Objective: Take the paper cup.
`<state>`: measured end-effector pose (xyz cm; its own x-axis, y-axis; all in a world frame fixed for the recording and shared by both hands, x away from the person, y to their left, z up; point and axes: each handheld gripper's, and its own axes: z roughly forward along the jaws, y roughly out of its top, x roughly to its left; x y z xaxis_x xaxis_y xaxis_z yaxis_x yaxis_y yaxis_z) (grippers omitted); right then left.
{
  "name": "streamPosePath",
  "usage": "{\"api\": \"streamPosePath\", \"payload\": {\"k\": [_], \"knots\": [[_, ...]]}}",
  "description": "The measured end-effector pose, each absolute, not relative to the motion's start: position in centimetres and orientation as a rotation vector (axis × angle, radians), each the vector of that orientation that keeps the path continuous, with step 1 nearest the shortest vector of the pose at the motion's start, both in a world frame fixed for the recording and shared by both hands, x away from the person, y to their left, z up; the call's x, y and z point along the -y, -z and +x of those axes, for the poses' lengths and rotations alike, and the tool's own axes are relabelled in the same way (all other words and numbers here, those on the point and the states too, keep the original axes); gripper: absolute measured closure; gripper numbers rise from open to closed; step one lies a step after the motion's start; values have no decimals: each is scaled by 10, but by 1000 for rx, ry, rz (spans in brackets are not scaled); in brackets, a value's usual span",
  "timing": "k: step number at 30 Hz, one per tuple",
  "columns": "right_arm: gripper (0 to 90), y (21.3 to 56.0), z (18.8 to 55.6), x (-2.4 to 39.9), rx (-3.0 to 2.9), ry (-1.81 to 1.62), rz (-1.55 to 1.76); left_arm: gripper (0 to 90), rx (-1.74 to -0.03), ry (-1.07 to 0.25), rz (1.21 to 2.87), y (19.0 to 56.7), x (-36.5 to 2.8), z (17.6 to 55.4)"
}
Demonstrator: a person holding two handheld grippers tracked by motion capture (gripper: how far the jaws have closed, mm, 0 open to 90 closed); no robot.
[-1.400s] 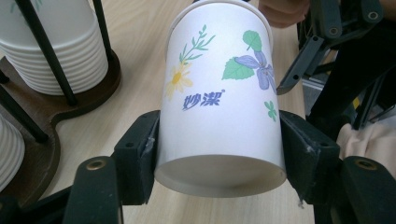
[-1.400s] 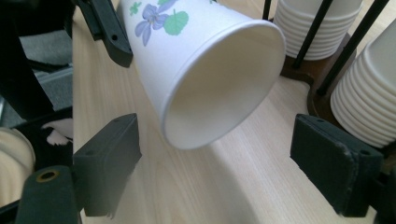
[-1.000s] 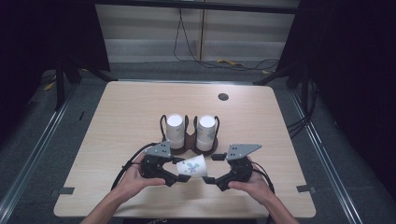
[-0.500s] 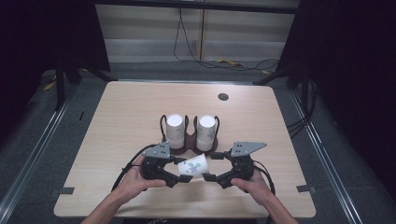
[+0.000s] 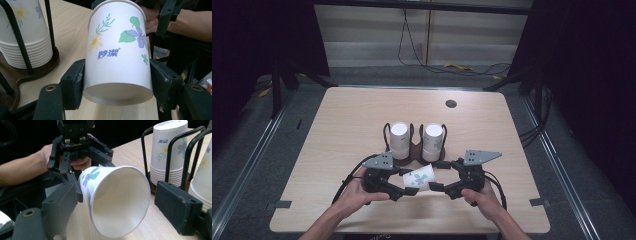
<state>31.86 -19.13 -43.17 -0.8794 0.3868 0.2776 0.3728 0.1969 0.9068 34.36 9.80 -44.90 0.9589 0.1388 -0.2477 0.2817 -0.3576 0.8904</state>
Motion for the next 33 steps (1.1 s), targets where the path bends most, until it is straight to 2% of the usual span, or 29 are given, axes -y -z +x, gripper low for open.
{"api": "streamPosePath", "payload": {"k": [6,22,33], "knots": [[141,431,319,191,-2401,-1849,782,347,-315,150,1906,448,-98,344],[137,431,324,191,-2370,-1949,804,345,-299,116,1858,435,-102,341],[138,435,326,186,-2389,-2004,821,345,-282,146,1852,437,-98,340]]}}
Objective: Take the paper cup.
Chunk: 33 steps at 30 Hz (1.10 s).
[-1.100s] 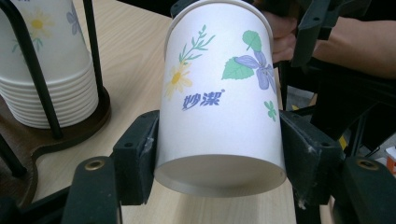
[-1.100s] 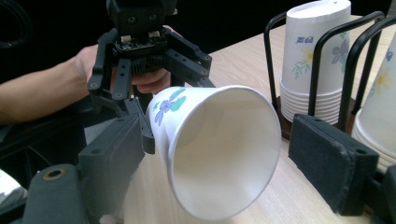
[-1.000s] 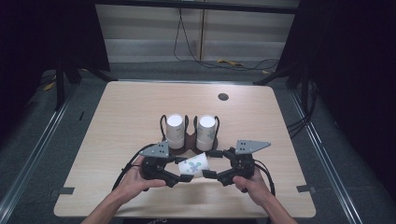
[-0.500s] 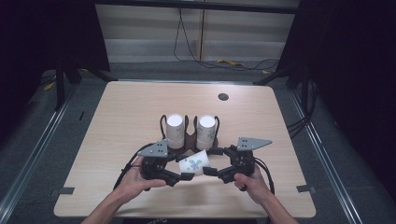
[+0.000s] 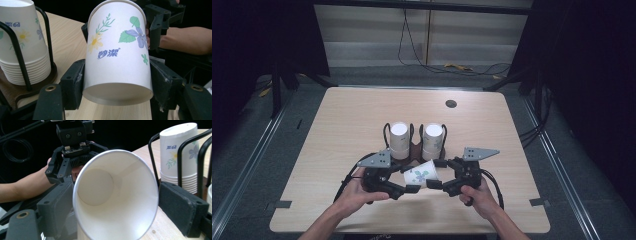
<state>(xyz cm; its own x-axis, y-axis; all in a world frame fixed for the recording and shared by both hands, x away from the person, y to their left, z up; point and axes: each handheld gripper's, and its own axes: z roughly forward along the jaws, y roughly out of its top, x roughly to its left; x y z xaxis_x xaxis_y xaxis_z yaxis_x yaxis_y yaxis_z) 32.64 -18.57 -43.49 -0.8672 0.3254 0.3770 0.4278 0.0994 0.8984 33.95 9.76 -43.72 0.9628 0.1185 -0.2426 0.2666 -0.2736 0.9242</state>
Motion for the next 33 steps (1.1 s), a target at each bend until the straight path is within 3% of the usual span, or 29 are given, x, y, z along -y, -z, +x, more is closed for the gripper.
{"api": "streamPosePath", "payload": {"k": [25,33], "knots": [[249,438,327,187,2171,1886,-729,335,-277,218,1849,443,-91,338],[252,438,328,189,2184,1883,-751,222,-288,211,1890,444,-87,337]]}}
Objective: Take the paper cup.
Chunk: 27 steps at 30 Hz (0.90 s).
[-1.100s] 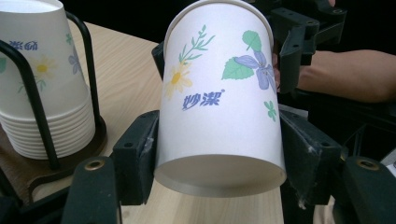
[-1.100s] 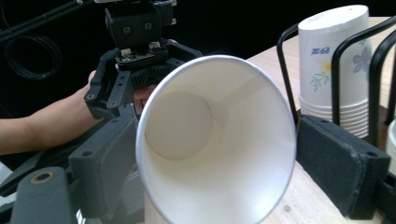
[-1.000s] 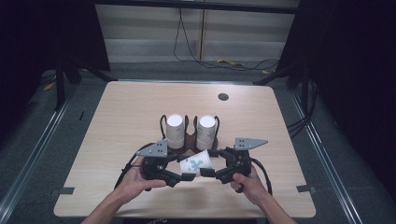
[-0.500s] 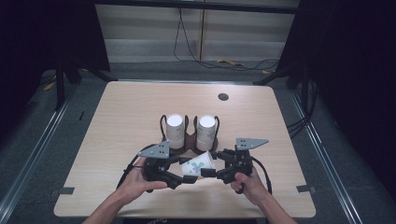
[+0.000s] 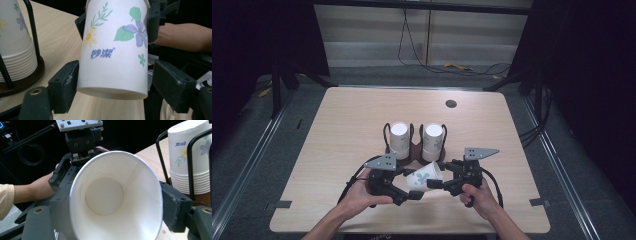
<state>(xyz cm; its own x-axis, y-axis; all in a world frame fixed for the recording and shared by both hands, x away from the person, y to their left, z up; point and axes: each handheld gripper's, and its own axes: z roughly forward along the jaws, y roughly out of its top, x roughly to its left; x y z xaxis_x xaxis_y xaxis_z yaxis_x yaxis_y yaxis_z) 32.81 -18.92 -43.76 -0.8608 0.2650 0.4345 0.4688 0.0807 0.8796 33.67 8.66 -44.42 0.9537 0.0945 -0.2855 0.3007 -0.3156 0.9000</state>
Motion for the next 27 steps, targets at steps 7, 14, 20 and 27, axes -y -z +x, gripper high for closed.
{"api": "streamPosePath", "payload": {"k": [7,14,20,27], "knots": [[255,436,332,193,2197,1880,-797,164,-326,178,1944,450,-89,341],[257,435,335,197,2234,1867,-867,167,-371,143,1985,454,-96,345],[259,430,334,197,2291,1855,-918,180,-426,71,2029,459,-106,350],[261,425,332,203,2408,1829,-1000,232,-578,-31,2020,462,-131,356]]}}
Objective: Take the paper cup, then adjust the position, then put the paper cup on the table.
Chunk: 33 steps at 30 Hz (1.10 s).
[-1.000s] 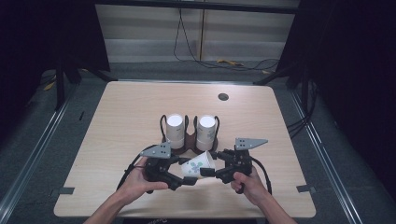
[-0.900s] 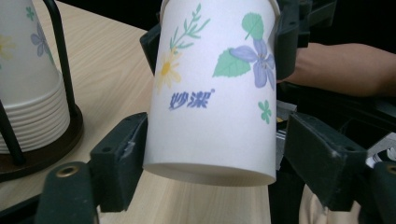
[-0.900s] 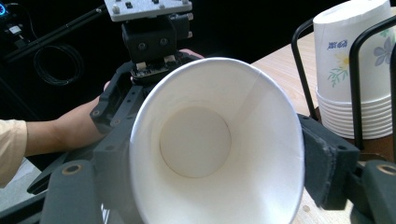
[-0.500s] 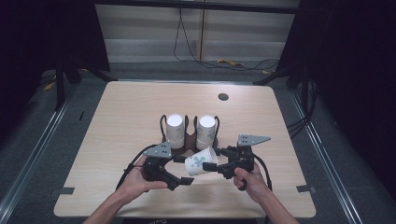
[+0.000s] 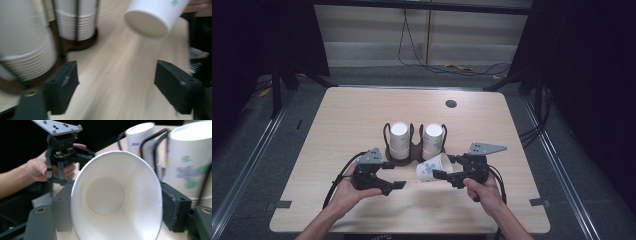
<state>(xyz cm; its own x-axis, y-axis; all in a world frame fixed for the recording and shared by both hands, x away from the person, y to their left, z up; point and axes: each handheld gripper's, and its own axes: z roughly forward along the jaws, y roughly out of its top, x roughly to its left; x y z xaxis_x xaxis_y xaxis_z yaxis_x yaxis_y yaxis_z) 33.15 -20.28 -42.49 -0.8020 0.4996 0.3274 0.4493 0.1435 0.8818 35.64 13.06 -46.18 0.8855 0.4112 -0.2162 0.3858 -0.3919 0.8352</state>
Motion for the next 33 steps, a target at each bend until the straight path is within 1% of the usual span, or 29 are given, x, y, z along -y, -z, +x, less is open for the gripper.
{"api": "streamPosePath", "payload": {"k": [1,3,8,11,14,16,19,23,25,28,33], "knots": [[261,424,332,206,-2329,-1764,977,248,-615,-36,2008,464,-134,358],[264,422,333,212,-2305,-1695,1012,219,-658,-23,2021,470,-141,360],[266,422,337,229,-2284,-1560,1080,216,-665,-15,2055,479,-149,357],[267,425,341,237,-2279,-1491,1135,217,-684,-19,2059,479,-152,356],[267,427,344,243,-2276,-1411,1173,228,-708,5,2070,477,-153,355],[267,429,346,247,-2275,-1349,1192,232,-710,-15,2082,476,-154,354],[267,431,349,249,-2265,-1287,1223,226,-715,-28,2080,477,-155,354],[267,432,355,252,-2279,-1254,1272,204,-719,-11,2083,480,-156,355],[267,431,357,253,-2278,-1243,1284,178,-723,13,2080,482,-156,356],[268,429,364,254,-2273,-1215,1303,177,-719,32,2089,485,-157,358],[270,426,375,256,-2251,-1168,1301,177,-749,20,2086,486,-159,362]]}}
